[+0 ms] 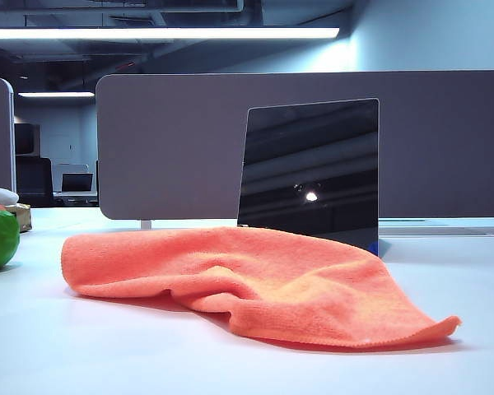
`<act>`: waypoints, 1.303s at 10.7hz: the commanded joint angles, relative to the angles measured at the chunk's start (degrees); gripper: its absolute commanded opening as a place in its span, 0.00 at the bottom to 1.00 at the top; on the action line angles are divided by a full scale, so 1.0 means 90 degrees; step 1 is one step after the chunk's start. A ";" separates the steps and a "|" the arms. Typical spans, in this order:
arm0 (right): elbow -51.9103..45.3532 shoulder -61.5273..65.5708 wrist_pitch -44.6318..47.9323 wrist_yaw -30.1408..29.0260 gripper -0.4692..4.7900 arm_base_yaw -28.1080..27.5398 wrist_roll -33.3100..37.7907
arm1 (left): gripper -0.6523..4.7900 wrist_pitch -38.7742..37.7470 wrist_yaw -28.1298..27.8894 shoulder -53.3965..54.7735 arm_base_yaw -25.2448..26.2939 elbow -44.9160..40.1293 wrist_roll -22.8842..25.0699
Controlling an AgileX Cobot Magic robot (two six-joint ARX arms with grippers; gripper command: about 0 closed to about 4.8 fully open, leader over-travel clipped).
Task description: Pick up the cloth from the table and use it to cover the mirror.
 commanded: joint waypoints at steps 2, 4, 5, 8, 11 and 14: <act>-0.0024 -0.0005 0.0061 -0.0002 0.08 0.0000 0.0024 | 0.11 0.0073 0.0022 0.0002 0.0010 0.0019 0.0022; -0.0024 -0.0005 -0.0117 -0.0002 0.08 0.0000 0.0027 | 0.11 0.0070 0.0022 0.0002 0.0010 0.0019 0.0022; -0.0024 -0.0005 -0.0262 -0.0002 0.08 0.0000 0.0024 | 0.11 0.0070 0.0022 0.0002 0.0010 0.0019 0.0022; 0.0114 -0.0005 -0.0204 -0.0005 0.08 0.0005 0.0027 | 0.11 0.0138 0.0022 0.0002 0.0002 0.0039 -0.0279; 0.1664 -0.0005 -0.2030 0.0289 0.08 0.0000 -0.0202 | 0.11 -0.1316 0.0019 0.0034 0.0005 0.1316 -0.0284; 0.2484 -0.0002 -0.2654 0.0792 0.08 0.0000 -0.0221 | 0.11 -0.1994 0.0039 0.0311 0.0005 0.2317 -0.0270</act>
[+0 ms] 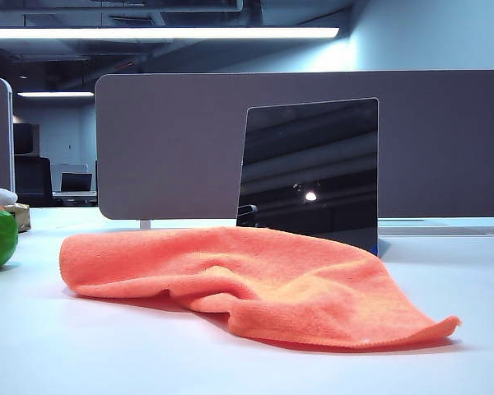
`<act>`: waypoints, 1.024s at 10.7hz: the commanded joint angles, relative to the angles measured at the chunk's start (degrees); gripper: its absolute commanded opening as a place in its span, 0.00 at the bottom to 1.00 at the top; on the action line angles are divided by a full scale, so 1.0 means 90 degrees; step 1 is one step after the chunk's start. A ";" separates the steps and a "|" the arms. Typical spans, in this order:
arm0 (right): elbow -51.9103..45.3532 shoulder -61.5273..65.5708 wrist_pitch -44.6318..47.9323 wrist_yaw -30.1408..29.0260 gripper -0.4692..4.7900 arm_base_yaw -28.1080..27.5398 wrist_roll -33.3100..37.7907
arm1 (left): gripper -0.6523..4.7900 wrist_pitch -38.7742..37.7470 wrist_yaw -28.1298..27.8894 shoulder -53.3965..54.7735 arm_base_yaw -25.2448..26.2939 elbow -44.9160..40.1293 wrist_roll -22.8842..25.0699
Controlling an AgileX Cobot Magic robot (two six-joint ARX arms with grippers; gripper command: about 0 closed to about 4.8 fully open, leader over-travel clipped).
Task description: Pick up the cloth from the table and use it to cover the mirror.
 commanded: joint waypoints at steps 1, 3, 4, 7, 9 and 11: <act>0.0583 0.0024 -0.0114 0.0155 0.08 0.0000 -0.0022 | 0.11 -0.0673 0.0340 0.0622 0.0005 0.0879 0.0002; 0.1161 0.0760 0.0104 0.0148 0.08 0.0002 -0.0019 | 0.11 -0.0563 0.1035 0.2628 0.0002 0.1982 0.0002; 0.1302 0.1158 0.0063 0.0131 0.08 0.0002 -0.0012 | 0.11 -0.0457 0.1314 0.3194 -0.0005 0.2183 0.0002; 0.2234 0.3538 -0.0733 -0.4119 0.08 0.0002 0.0935 | 0.11 0.0440 0.1693 0.5693 -0.1506 0.2416 0.0022; 0.2229 0.4180 -0.0568 -0.4175 0.08 0.0083 0.1120 | 0.11 0.0539 0.1647 0.5994 -0.1501 0.2416 -0.0401; 0.2229 0.5302 -0.0595 -0.4165 0.09 0.0889 0.1469 | 0.19 0.0515 0.1877 0.6951 -0.1501 0.2416 -0.0702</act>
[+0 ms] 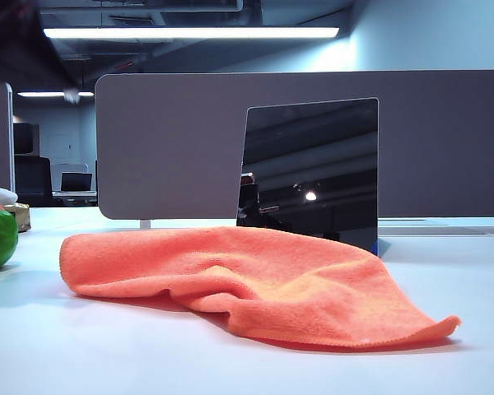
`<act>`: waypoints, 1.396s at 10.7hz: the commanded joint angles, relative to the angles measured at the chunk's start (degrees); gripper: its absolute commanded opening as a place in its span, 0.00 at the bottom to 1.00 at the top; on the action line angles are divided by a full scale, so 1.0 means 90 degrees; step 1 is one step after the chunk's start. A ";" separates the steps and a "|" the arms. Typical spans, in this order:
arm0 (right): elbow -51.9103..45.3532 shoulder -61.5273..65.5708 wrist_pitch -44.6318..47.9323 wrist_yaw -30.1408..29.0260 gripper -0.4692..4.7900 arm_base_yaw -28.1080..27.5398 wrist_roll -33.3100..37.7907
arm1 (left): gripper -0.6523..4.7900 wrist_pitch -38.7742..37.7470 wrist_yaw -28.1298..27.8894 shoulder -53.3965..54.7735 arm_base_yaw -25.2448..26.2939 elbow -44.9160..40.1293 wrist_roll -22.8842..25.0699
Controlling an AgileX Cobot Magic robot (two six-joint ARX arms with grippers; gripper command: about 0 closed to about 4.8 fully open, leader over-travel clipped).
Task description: Pick up the cloth from the table and use it to cover the mirror.
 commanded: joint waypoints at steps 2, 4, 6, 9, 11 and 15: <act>0.0029 0.1821 -0.0044 -0.0019 0.09 0.1416 0.0345 | 0.42 -0.0012 0.0209 0.1435 0.0010 0.0036 -0.0636; 0.0029 0.1994 -0.0007 -0.0024 0.09 0.1445 0.0340 | 0.42 -0.0039 0.0182 0.1613 0.0024 0.0036 -0.0702; 0.0029 0.1994 -0.0012 0.0012 0.09 0.1443 0.0291 | 0.42 -0.0189 0.0187 0.1974 0.0024 0.0036 -0.1387; 0.0029 0.1994 -0.0197 -0.0012 0.09 0.1443 0.0289 | 0.48 -0.0231 -0.0561 0.2062 0.0024 0.0039 -0.1384; 0.0029 0.1994 -0.0202 -0.0010 0.09 0.1443 0.0289 | 0.48 -0.0199 -0.0576 0.2076 0.0027 0.0039 -0.1384; 0.0027 0.1994 -0.0498 -0.0002 0.09 0.1443 0.0265 | 0.48 0.0087 -0.0386 0.2616 0.0039 0.0039 -0.1394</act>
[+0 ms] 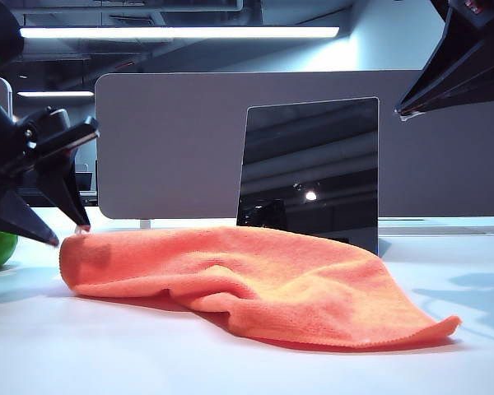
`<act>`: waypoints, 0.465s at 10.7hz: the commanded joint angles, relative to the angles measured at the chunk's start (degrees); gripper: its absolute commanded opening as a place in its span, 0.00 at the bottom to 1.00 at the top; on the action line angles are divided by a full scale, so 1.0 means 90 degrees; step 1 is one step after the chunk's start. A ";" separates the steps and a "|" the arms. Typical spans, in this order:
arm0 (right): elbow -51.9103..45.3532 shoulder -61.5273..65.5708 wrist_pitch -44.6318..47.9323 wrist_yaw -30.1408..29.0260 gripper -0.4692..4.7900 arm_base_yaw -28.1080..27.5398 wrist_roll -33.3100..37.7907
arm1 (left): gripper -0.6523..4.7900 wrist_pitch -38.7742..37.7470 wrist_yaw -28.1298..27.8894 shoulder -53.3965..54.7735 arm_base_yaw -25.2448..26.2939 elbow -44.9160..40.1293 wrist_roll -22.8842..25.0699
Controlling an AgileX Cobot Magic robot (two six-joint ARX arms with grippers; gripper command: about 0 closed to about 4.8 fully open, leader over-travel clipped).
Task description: Pick up the cloth from the table and use it to cover the mirror.
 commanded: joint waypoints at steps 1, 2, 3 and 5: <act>0.0029 -0.0017 -0.0228 -0.0012 0.09 0.0002 -0.0051 | 0.48 0.0389 0.0129 0.0216 0.0005 0.0039 -0.0117; 0.0029 -0.0017 -0.0228 -0.0012 0.09 0.0002 -0.0051 | 0.48 0.0525 0.0483 0.0228 0.0005 0.0039 -0.0148; 0.0029 -0.0017 -0.0228 -0.0015 0.09 0.0002 -0.0051 | 0.48 0.0624 0.0554 0.0301 0.0005 0.0039 -0.0284; 0.0029 -0.0017 -0.0262 -0.0015 0.09 0.0002 -0.0051 | 0.48 0.0755 0.0551 0.0493 0.0005 0.0039 -0.0403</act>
